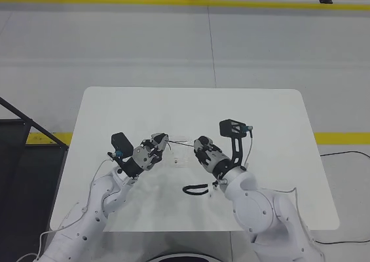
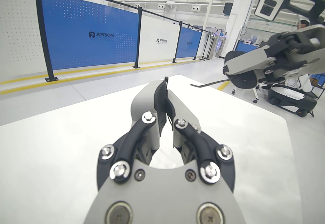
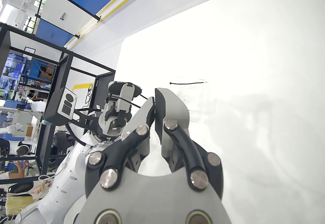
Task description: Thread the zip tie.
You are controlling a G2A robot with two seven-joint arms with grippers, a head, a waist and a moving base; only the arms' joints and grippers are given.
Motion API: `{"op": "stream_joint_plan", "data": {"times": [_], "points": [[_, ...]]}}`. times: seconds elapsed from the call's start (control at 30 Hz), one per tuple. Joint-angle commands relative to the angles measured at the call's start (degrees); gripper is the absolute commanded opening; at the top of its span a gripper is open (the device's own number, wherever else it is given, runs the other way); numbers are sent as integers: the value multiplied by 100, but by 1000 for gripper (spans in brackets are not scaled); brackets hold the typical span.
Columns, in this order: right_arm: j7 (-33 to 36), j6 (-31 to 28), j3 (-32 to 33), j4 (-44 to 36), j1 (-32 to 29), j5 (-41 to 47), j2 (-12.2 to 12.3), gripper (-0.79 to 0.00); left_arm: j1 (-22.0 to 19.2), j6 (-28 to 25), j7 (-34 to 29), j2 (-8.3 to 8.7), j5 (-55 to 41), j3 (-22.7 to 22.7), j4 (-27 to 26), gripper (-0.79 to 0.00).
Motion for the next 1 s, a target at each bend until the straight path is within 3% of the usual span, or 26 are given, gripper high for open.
{"op": "stream_joint_plan", "data": {"times": [0.0, 0.97], "points": [[5, 75, -34, 31, 48, -35, -14, -785, 0, -1, 0, 0, -1, 0, 0, -785], [23, 240, -52, 153, 178, 52, -137, -785, 0, -1, 0, 0, -1, 0, 0, -785]]}}
